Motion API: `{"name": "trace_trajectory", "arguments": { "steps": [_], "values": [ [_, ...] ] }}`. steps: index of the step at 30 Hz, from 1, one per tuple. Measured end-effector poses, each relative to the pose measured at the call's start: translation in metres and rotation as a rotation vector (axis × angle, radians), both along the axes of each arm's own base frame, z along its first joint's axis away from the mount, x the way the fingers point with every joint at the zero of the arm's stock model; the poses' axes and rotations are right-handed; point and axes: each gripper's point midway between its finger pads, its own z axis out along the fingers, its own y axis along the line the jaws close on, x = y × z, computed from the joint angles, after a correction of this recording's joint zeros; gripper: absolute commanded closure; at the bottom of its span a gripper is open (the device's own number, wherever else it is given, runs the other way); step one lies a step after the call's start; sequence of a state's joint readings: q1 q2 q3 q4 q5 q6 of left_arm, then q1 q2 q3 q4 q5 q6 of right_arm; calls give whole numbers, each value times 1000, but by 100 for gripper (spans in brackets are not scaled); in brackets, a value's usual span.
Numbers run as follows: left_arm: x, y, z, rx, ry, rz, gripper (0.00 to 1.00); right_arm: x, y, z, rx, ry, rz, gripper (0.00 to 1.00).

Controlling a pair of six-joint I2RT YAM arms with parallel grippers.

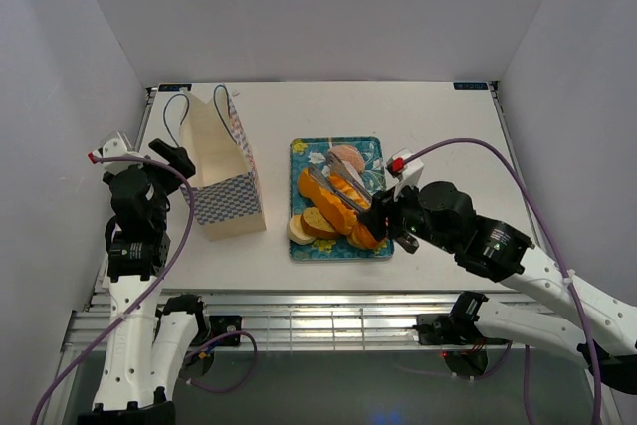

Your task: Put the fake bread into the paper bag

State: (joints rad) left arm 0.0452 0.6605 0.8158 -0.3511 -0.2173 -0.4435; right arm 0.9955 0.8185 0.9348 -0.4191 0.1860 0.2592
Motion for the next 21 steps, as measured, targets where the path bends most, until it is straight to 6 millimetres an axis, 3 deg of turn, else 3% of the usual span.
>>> {"name": "trace_trajectory", "arguments": {
  "steps": [10,21],
  "values": [
    [2,-5,-2,-5,6,-29,2,-10,-45,-61,-112,104,-137,45],
    [4,-10,-3,-11,12,-55,2,-25,-70,-87,-108,189,-205,46]
  ]
}}
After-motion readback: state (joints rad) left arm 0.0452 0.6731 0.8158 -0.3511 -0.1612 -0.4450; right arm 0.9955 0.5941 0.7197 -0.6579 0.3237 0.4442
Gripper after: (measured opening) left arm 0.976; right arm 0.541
